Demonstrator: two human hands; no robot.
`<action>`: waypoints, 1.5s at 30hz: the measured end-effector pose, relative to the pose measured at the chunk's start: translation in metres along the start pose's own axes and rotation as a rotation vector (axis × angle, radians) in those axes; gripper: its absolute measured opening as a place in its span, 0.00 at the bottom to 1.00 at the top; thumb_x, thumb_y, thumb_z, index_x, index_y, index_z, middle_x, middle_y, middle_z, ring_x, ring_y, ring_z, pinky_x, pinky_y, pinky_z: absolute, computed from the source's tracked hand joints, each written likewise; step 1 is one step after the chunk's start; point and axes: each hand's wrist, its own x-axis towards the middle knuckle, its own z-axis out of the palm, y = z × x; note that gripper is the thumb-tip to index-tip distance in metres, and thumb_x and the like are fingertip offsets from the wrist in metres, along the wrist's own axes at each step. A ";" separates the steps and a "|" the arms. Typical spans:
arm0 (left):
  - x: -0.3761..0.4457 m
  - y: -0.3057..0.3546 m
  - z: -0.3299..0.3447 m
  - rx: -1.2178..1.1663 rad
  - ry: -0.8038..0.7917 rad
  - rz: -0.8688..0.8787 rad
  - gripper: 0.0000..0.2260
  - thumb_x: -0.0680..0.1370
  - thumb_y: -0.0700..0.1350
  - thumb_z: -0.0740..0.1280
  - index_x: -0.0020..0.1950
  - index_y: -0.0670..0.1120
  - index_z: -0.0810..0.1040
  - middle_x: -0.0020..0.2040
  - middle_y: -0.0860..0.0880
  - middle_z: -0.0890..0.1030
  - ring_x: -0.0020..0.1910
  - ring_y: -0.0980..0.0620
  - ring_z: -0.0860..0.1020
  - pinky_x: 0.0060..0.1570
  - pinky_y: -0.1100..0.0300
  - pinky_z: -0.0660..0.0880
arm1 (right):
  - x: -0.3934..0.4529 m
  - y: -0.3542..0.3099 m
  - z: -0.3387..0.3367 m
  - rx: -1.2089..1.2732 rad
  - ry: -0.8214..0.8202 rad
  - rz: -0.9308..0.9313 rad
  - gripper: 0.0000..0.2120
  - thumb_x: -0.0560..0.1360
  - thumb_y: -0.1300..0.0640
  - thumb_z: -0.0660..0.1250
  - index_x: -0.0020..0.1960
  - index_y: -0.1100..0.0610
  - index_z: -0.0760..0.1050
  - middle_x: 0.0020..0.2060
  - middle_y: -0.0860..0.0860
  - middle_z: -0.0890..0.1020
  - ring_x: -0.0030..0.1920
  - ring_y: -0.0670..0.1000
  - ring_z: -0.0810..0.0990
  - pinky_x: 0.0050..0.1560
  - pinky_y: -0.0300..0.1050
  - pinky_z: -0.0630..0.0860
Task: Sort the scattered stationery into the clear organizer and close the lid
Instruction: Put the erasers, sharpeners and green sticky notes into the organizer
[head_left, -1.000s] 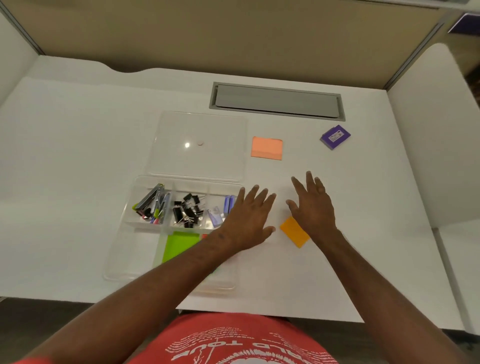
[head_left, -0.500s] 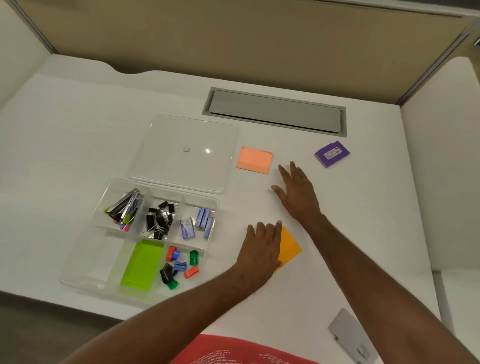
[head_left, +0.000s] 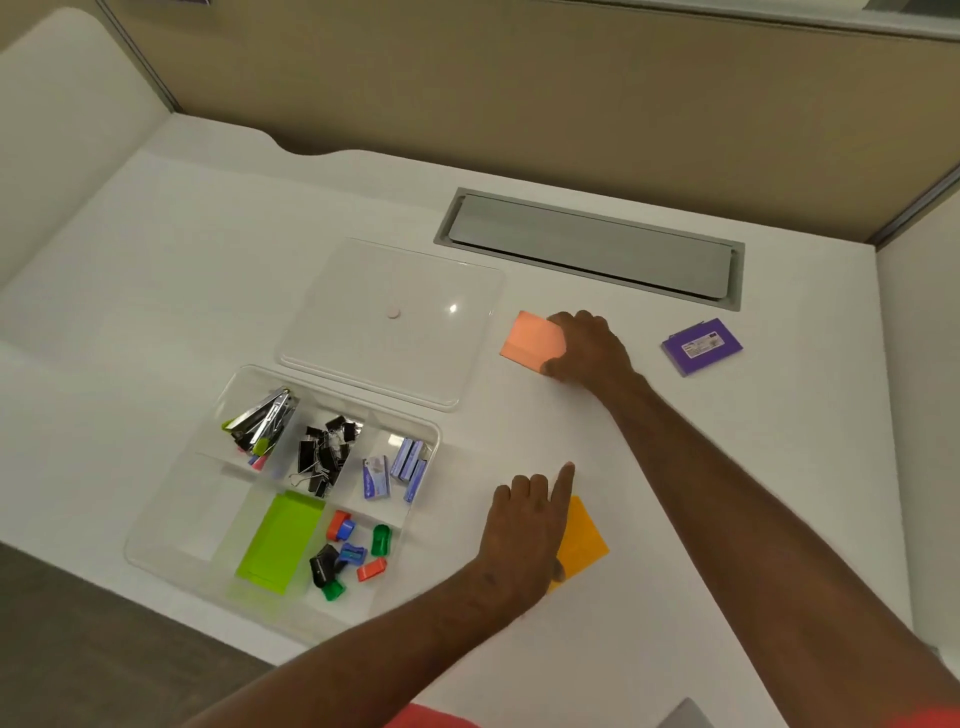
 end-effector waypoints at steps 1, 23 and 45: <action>-0.001 0.001 0.000 -0.003 0.001 -0.003 0.52 0.70 0.57 0.76 0.80 0.43 0.45 0.61 0.41 0.71 0.58 0.43 0.71 0.56 0.50 0.68 | 0.000 0.004 0.000 0.071 -0.005 0.038 0.36 0.68 0.49 0.77 0.72 0.52 0.67 0.63 0.56 0.74 0.65 0.59 0.71 0.59 0.52 0.72; -0.050 -0.067 -0.046 -0.695 0.280 -0.017 0.09 0.74 0.49 0.70 0.40 0.49 0.72 0.38 0.47 0.79 0.41 0.44 0.77 0.37 0.57 0.66 | -0.168 0.010 0.022 1.544 0.202 0.489 0.11 0.75 0.62 0.71 0.57 0.59 0.77 0.53 0.61 0.83 0.47 0.59 0.84 0.38 0.47 0.82; -0.136 -0.325 -0.025 -0.761 0.338 0.008 0.11 0.69 0.50 0.78 0.37 0.53 0.75 0.40 0.56 0.79 0.37 0.59 0.76 0.36 0.59 0.71 | -0.190 -0.197 0.020 1.094 0.560 0.242 0.13 0.73 0.66 0.72 0.54 0.57 0.75 0.44 0.48 0.83 0.41 0.48 0.83 0.36 0.39 0.80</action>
